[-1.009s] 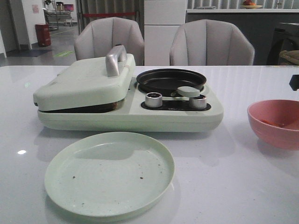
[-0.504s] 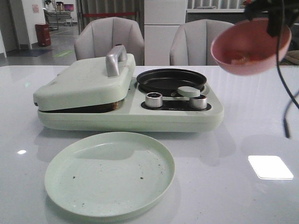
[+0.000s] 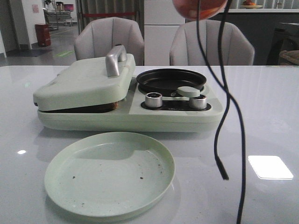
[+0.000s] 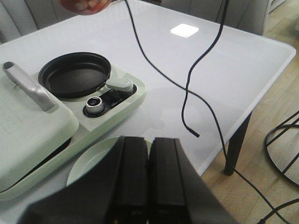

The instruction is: Make breakfast with bread and shrimp

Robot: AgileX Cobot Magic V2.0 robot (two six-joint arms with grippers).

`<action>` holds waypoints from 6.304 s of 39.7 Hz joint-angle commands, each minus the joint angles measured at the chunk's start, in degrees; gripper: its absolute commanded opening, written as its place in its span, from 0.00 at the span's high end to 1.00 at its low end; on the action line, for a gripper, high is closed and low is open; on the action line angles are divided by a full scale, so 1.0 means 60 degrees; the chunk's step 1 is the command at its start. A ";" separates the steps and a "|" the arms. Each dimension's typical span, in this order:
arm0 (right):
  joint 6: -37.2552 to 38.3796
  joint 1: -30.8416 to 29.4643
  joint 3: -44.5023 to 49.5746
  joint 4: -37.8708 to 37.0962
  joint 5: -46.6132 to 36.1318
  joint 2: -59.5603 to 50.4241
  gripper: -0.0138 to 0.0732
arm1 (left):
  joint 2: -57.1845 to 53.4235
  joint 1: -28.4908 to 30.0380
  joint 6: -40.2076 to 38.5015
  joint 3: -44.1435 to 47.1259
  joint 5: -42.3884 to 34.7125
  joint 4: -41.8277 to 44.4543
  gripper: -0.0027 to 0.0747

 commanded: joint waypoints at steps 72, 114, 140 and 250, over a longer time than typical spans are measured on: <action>-0.3054 -0.5948 0.4663 1.2975 -0.0517 -0.4992 0.79 | 0.0034 -0.0046 -0.0104 -0.0283 -0.0738 -0.0042 0.84; -0.5391 -0.7319 0.6173 1.6005 -0.3097 -0.3767 0.27 | 0.0034 -0.0046 -0.0104 -0.0283 -0.0738 -0.0042 0.84; -0.4964 -0.4410 0.8733 1.4927 -0.1447 -0.9733 0.27 | 0.0034 -0.0046 -0.0104 -0.0283 -0.0738 -0.0042 0.84; -0.4900 -0.4410 1.0393 1.4828 -0.1340 -1.2412 0.79 | -0.5907 0.7608 0.0174 0.6757 -0.6046 -0.0122 0.84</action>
